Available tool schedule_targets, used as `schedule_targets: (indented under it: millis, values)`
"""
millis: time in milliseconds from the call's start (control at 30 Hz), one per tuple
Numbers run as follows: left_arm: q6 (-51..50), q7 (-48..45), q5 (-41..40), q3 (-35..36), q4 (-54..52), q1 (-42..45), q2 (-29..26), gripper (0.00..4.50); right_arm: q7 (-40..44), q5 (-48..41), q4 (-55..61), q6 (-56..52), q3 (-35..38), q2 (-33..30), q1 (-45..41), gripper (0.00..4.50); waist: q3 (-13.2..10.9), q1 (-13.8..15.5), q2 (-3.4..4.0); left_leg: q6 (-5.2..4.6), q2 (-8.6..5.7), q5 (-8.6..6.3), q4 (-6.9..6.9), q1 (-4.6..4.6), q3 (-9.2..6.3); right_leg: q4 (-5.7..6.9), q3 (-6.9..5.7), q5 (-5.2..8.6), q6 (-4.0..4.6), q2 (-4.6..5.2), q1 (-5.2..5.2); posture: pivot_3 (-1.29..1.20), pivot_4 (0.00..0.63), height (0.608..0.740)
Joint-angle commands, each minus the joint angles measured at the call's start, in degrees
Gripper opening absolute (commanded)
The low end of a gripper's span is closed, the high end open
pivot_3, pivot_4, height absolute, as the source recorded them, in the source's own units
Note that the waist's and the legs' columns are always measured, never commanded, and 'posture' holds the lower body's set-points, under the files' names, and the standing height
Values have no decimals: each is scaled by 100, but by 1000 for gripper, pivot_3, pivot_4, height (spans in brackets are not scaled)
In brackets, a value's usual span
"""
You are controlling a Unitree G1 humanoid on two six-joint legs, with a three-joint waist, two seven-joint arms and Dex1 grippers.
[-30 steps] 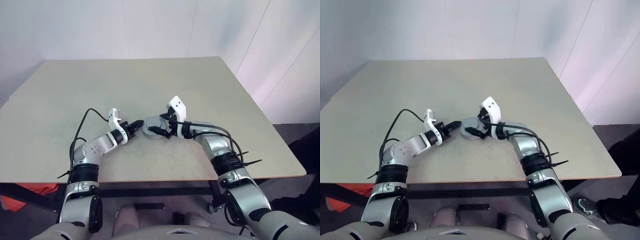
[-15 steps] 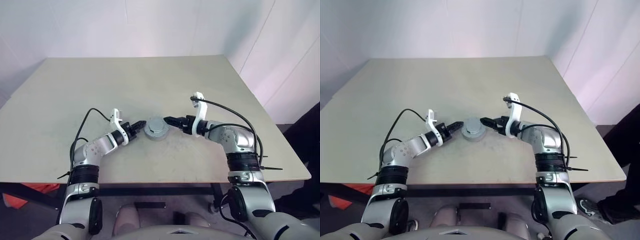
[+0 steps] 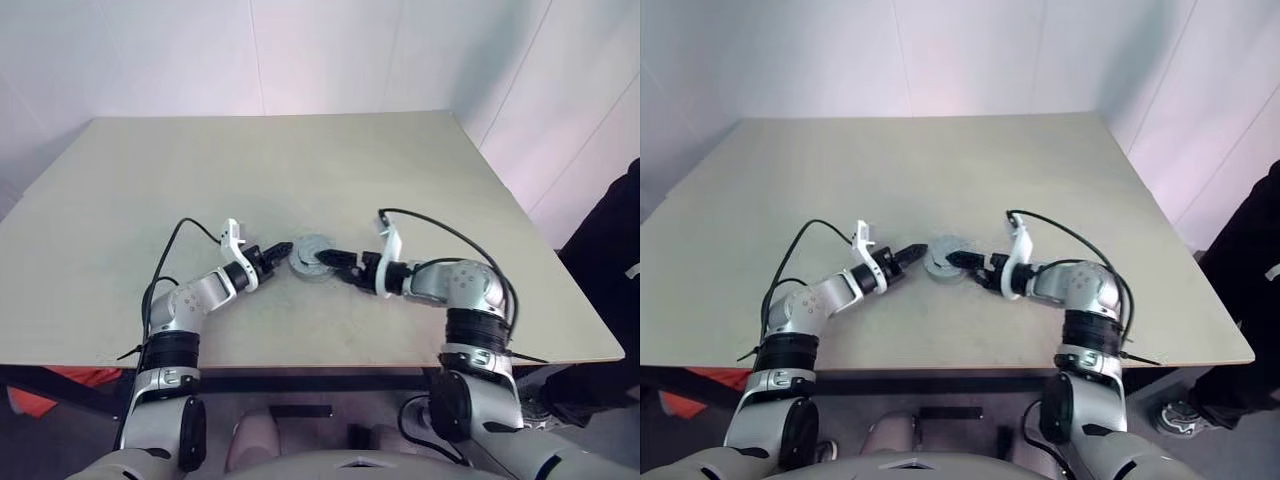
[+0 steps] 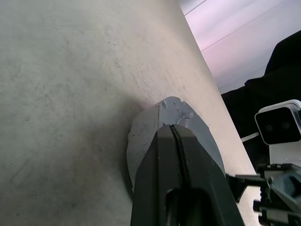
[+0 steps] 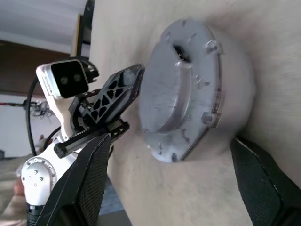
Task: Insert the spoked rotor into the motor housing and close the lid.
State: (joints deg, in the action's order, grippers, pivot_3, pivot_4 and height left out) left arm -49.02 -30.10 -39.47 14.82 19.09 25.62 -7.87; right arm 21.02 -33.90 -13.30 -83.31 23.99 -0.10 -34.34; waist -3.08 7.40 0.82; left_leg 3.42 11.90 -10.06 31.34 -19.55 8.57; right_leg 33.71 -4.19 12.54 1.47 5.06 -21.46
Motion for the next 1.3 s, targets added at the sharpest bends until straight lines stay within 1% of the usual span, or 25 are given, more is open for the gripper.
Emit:
schedule_targets:
  millis: [33, 200, 333, 400, 433, 467, 500, 600, 633, 700, 800, 867, 1033, 1133, 1267, 1300]
  values:
    - [-51, 68, 69, -103, 47, -26, 62, 0, -164, 71, -530, 411, -108, 214, -224, 4474, 2, -29, -3, 0, 0, 0, -1, 0, 0, 0, 1, 1, -1, 0, 7, 0, 0, 740]
    - [-53, 80, 78, -71, 21, -32, 59, 0, -295, 265, -1243, 1349, -159, 236, -559, 4474, 3, -68, -4, 7, -1, 4, -20, 47, 4, -1, 2, 5, -6, -4, 33, 0, 0, 740]
    - [-32, 84, 90, -63, 28, -28, 55, 0, -311, 236, -1514, 1670, -211, 275, -720, 4474, 2, -75, -5, 8, -2, 5, -22, 64, 2, -10, -3, 5, -7, -3, 21, 0, 0, 740]
    - [-20, 83, 94, -62, 38, -24, 54, 0, -282, 207, -1551, 1746, -261, 286, -737, 4474, 0, -93, -5, 8, -2, 5, -22, 57, 2, -25, -7, 5, -8, -3, 19, 0, 0, 740]
    - [-15, 81, 98, -64, 45, -20, 54, 0, -239, 189, -1553, 1757, -302, 281, -731, 4099, 0, -98, -4, 8, -3, 5, -22, 57, 1, -34, -8, 5, -8, -2, 21, 0, 0, 740]
    - [-9, 79, 100, -65, 49, -18, 54, 0, -211, 173, -1546, 1754, -337, 275, -720, 3873, -1, -105, -4, 8, -2, 5, -22, 51, 0, -45, -12, 5, -8, -2, 22, 0, 0, 740]
    - [-2, 79, 105, -65, 60, -14, 55, 0, -195, 164, -1533, 1758, -369, 271, -709, 3538, -2, -110, -4, 7, -2, 5, -22, 44, 0, -54, -13, 5, -9, -2, 21, 0, 0, 740]
    - [22, 75, 116, -65, 92, -3, 60, 0, -119, 123, -1439, 1766, -457, 257, -684, 2456, -2, -115, -4, 7, -2, 5, -22, 32, 0, -60, -10, 3, -11, 5, 20, 0, 0, 740]
    - [28, 72, 121, -66, 102, 0, 62, 0, -117, 105, -1427, 1761, -453, 255, -687, 2241, 0, -113, -6, 7, -2, 5, -23, 33, 0, -58, -6, 1, -13, 7, 20, 0, 0, 740]
    - [43, 65, 131, -70, 124, 5, 63, 0, -124, 58, -1443, 1794, -407, 250, -702, 2042, 1, -109, -7, 7, -1, 6, -22, 35, 1, -43, -4, -1, -14, 8, 27, 0, 0, 740]
    - [58, 58, 139, -73, 130, 8, 64, 0, -105, -2, -1444, 1796, -399, 213, -717, 2028, 4, -105, -3, 13, -2, 9, -22, 33, 2, 0, 7, -2, -10, 8, 19, 0, 0, 740]
    - [78, 50, 142, -70, 144, 9, 60, 0, -140, -5, -1473, 1806, -406, 194, -741, 2026, 6, -105, 0, 9, -2, 7, -31, 24, 2, 1, 6, -11, 32, -1, 12, 0, 0, 740]
    - [287, 61, 104, 72, 216, 34, 100, 0, -223, -73, -1613, 1829, -292, 190, -828, 2024, 6, -106, 0, 2, -6, 2, -28, -13, 1, 0, 6, -6, 36, -4, -17, 0, 0, 740]
    - [554, 152, -50, 394, 301, 115, 193, 0, -361, -112, -1761, 1840, -139, 179, -920, 2014, 5, -115, -1, 5, -5, 4, -24, -12, 2, 1, 6, -6, 36, -3, -15, 0, 0, 740]
    - [693, 326, -503, 985, 299, 276, 328, 0, -635, -337, -2108, 1880, 337, 183, -1129, 2014, 2, -134, -5, 16, -2, 11, -23, -12, 3, 2, 5, 10, 8, -7, -20, 0, 0, 740]
    - [700, 396, -637, 1138, 302, 321, 351, 0, -731, -416, -2219, 1917, 486, 181, -1200, 2014, 2, -136, -5, 18, -1, 12, -21, -14, 2, 6, 5, 3, 19, -8, -32, 0, 0, 740]
